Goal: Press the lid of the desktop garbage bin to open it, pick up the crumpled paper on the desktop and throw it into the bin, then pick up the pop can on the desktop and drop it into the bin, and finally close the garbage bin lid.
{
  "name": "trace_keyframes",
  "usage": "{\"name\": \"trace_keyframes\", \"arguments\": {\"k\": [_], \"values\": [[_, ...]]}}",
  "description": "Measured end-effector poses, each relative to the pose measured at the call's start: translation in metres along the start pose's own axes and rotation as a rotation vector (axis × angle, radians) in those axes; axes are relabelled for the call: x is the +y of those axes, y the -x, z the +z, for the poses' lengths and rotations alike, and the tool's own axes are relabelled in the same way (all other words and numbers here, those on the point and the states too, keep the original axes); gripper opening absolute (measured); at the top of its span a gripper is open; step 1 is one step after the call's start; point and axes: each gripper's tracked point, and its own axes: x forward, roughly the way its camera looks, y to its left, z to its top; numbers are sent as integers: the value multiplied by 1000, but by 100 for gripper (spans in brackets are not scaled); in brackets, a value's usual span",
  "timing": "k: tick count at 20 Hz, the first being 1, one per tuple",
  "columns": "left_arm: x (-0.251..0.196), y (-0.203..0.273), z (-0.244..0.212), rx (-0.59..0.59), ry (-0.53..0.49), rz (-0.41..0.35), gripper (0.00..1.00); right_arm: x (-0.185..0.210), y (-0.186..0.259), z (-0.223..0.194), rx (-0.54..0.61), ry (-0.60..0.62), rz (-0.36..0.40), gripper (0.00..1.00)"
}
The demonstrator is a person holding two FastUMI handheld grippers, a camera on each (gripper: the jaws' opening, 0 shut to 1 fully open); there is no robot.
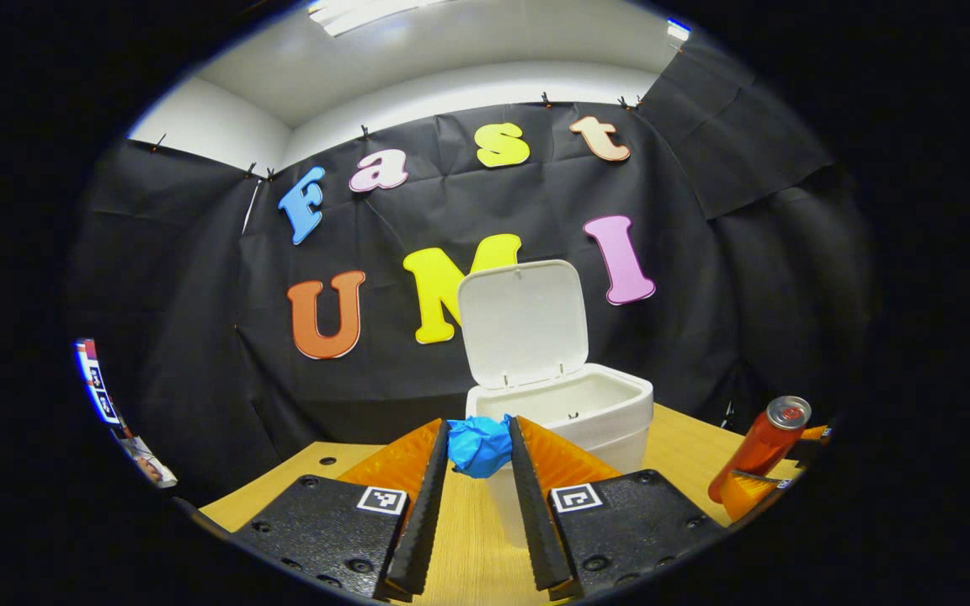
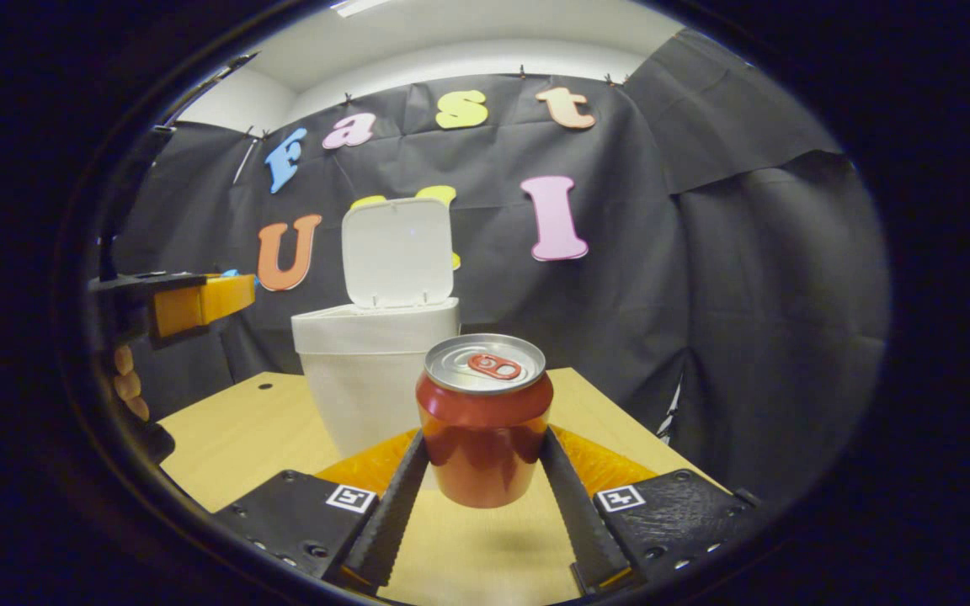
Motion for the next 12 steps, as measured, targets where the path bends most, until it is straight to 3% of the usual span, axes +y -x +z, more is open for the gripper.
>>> {"name": "trace_keyframes", "arguments": {"k": [2,3,4,6,12], "values": [[-10,-23,8,-67,13,-11,47,-8,-2,-1,6,-19,-13,80],[-19,-35,10,-86,29,-33,52,-15,-3,-1,8,-27,-32,80],[-29,-43,14,-110,44,-62,47,-20,-3,-1,13,-40,-49,80],[-39,-62,24,-148,49,-85,47,-17,-3,-1,19,-62,-37,80],[-68,-125,-10,1,29,-85,47,-16,-3,-1,23,-71,-19,80]]}}
